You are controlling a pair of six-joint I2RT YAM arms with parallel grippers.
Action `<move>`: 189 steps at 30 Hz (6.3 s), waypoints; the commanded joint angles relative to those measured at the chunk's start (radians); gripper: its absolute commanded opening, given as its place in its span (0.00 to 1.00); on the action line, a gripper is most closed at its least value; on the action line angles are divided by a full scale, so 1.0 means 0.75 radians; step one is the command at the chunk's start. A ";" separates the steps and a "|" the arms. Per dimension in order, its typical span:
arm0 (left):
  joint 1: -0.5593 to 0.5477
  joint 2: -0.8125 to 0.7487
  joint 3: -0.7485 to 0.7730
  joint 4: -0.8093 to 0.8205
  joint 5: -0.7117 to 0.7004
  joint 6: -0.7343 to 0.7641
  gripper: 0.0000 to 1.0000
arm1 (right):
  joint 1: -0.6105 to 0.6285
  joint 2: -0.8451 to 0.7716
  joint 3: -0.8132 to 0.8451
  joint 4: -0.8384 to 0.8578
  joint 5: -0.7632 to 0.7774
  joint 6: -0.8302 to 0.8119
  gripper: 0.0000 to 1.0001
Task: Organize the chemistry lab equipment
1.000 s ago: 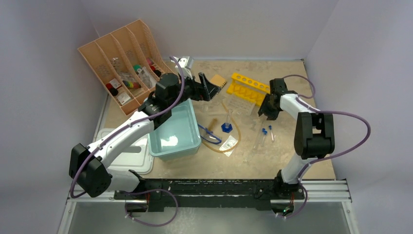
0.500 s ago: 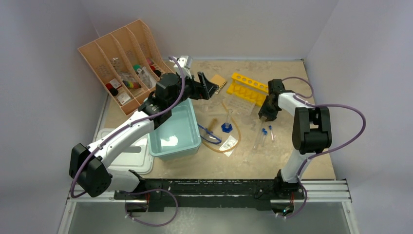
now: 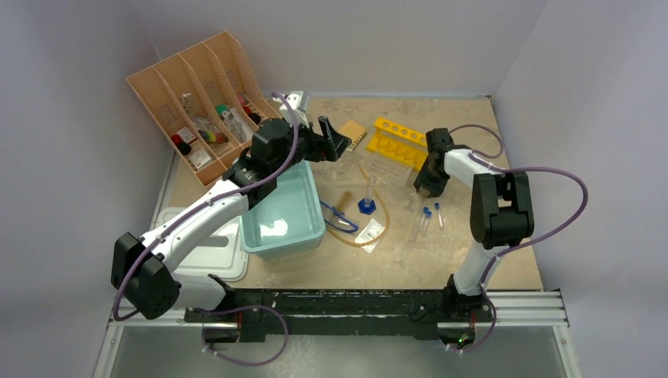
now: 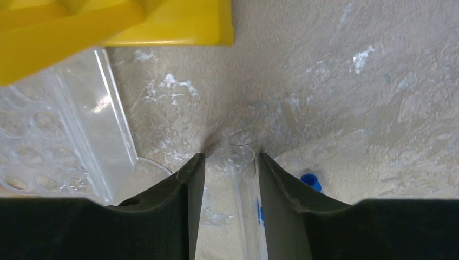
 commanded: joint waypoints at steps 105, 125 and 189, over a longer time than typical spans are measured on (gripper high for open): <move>-0.114 0.269 0.506 -0.490 0.772 0.598 0.00 | 0.019 -0.692 0.381 -0.001 -1.337 0.158 0.37; -0.092 0.305 0.544 -0.506 0.543 0.572 0.42 | 0.019 -0.619 0.521 -0.139 -1.225 0.008 0.19; -0.023 0.162 0.374 -0.328 -0.334 0.121 0.71 | 0.267 0.352 1.189 0.130 0.104 -0.744 0.12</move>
